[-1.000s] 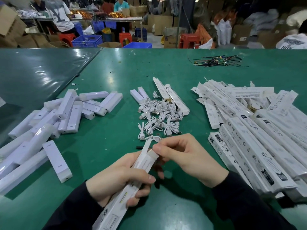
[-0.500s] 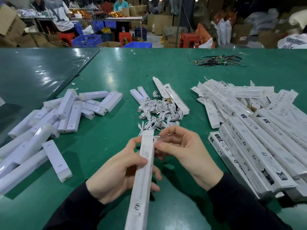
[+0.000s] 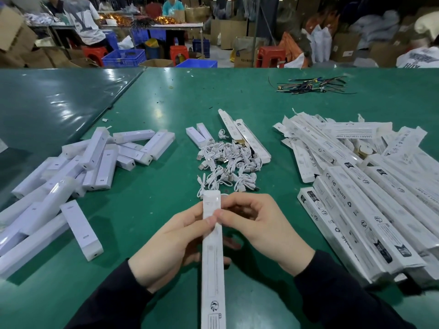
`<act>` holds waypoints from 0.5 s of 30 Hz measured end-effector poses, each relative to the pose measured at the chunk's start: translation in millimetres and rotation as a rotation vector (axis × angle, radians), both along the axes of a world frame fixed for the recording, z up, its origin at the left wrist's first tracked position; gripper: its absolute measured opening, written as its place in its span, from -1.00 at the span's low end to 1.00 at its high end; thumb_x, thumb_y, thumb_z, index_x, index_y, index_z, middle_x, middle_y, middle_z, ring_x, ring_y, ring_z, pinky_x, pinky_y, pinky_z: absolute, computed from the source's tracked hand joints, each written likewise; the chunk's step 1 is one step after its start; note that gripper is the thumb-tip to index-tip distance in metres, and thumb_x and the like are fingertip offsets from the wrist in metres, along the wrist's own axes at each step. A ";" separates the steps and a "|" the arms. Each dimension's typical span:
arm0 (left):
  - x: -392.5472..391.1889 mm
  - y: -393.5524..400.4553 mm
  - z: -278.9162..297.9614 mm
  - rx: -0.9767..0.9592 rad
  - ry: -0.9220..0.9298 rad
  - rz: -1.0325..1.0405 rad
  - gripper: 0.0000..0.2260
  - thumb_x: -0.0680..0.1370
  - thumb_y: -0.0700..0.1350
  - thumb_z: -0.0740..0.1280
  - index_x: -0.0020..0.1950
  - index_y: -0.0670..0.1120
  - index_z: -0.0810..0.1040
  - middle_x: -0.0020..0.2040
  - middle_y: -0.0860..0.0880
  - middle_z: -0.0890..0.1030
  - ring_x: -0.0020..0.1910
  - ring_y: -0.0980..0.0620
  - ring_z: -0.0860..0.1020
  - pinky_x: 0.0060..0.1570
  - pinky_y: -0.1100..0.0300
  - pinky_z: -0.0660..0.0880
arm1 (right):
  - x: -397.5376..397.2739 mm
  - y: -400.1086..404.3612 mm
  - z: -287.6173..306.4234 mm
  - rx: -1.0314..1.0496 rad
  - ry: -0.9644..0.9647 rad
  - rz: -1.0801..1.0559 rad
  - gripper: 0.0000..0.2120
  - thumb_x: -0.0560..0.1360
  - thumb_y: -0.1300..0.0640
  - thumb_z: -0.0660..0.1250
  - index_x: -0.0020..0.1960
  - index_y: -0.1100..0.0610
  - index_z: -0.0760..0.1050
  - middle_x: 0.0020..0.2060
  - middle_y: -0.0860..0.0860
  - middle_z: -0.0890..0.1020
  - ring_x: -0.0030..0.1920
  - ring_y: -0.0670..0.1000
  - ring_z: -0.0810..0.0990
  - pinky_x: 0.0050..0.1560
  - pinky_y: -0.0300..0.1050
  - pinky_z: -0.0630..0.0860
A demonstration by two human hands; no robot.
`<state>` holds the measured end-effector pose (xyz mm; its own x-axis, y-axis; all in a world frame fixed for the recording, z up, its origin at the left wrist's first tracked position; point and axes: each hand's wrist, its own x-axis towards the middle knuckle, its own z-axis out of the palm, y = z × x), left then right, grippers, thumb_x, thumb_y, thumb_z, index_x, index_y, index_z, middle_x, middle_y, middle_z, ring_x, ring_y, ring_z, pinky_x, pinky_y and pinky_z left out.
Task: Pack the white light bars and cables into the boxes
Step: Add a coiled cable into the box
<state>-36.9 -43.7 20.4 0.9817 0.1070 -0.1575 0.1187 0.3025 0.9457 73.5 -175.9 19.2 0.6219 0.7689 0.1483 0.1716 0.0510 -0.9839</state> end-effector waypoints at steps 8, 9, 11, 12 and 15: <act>2.8 -5.1 -5.6 0.173 0.052 0.047 -0.30 0.33 -0.20 0.51 0.39 0.11 0.32 -0.04 -0.06 0.66 -0.21 -0.12 0.65 -0.40 0.03 0.58 | 3.1 -1.1 2.4 0.130 0.067 -0.176 -0.90 0.46 0.32 0.44 -0.15 0.16 0.70 -0.23 0.02 0.73 -0.24 -0.13 0.64 -0.16 -0.33 0.52; 3.3 -6.0 -5.4 0.172 0.046 0.086 -0.32 0.32 -0.20 0.51 0.37 0.10 0.34 -0.03 -0.09 0.67 -0.23 -0.13 0.66 -0.47 0.07 0.56 | 3.6 -1.1 2.6 0.156 0.075 -0.199 -0.87 0.45 0.32 0.45 -0.17 0.13 0.71 -0.25 0.00 0.73 -0.24 -0.14 0.65 -0.17 -0.35 0.52; 3.5 -6.8 -4.4 0.188 0.015 0.129 -0.37 0.32 -0.18 0.50 0.34 0.05 0.38 -0.04 -0.18 0.68 -0.27 -0.13 0.65 -0.50 0.11 0.54 | 3.7 -0.7 2.4 0.191 0.081 -0.243 -0.83 0.43 0.33 0.47 -0.23 0.08 0.70 -0.27 -0.01 0.73 -0.26 -0.14 0.66 -0.18 -0.35 0.52; 3.5 -6.6 -4.0 0.202 -0.002 0.136 -0.39 0.33 -0.16 0.50 0.34 0.03 0.40 -0.04 -0.22 0.68 -0.28 -0.16 0.65 -0.49 0.11 0.54 | 3.4 -0.3 3.4 0.202 0.087 -0.256 -0.83 0.43 0.33 0.48 -0.24 0.09 0.70 -0.27 0.00 0.73 -0.25 -0.12 0.66 -0.18 -0.35 0.52; 2.9 -6.9 -3.1 0.245 -0.065 0.140 -0.41 0.33 -0.08 0.52 0.33 0.04 0.44 -0.06 -0.26 0.66 -0.25 -0.26 0.63 -0.39 -0.05 0.58 | 5.6 -1.0 2.2 0.215 0.092 -0.258 -0.89 0.43 0.30 0.49 -0.22 0.12 0.69 -0.25 0.01 0.72 -0.22 -0.09 0.66 -0.15 -0.32 0.53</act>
